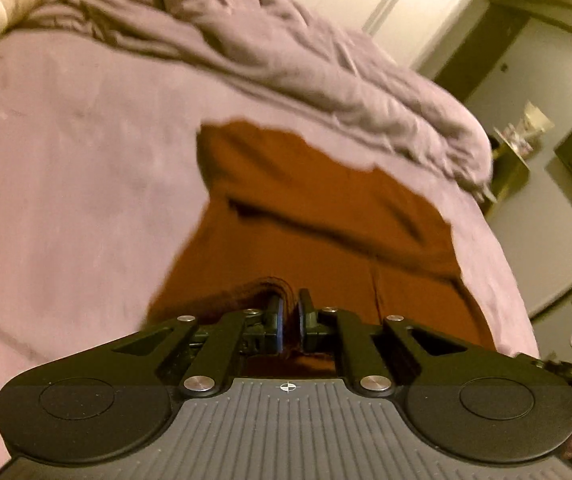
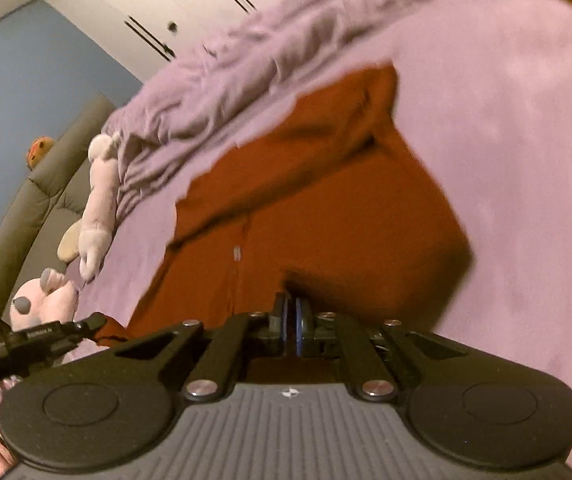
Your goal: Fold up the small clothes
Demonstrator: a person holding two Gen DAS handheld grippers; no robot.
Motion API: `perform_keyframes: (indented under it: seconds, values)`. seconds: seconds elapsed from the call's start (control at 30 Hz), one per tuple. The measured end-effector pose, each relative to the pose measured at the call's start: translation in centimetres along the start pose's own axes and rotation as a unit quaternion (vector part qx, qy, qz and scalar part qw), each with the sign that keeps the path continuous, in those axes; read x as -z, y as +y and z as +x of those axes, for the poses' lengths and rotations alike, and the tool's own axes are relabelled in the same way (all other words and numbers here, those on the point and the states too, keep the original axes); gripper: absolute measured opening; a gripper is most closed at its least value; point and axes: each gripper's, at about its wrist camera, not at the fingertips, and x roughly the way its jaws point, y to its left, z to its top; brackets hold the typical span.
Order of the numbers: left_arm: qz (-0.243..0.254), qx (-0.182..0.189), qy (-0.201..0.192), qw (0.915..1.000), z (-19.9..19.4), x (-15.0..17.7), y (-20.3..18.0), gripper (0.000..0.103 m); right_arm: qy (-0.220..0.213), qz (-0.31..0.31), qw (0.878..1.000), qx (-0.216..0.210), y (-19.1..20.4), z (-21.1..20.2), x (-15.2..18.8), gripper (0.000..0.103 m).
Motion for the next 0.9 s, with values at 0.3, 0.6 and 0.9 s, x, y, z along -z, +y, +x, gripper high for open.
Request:
perform_keyframes:
  seconds: [0.3, 0.6, 0.9]
  values:
    - [0.064, -0.085, -0.015, 0.9942, 5.4, -3.0, -0.5, 0.007, -0.012, -0.167, 0.984, 0.054, 2.4, 3.4, -4.3, 0.006]
    - [0.172, -0.061, 0.045, 0.9822, 5.6, 0.8, -0.4, 0.042, 0.142, -0.343, 0.928, 0.036, 3.1, 5.8, 0.0, 0.065]
    - [0.253, -0.024, 0.100, 0.9620, 8.3, 1.7, -2.1, 0.053, 0.193, -0.421, 0.886, 0.034, 3.4, 8.4, 1.6, 0.067]
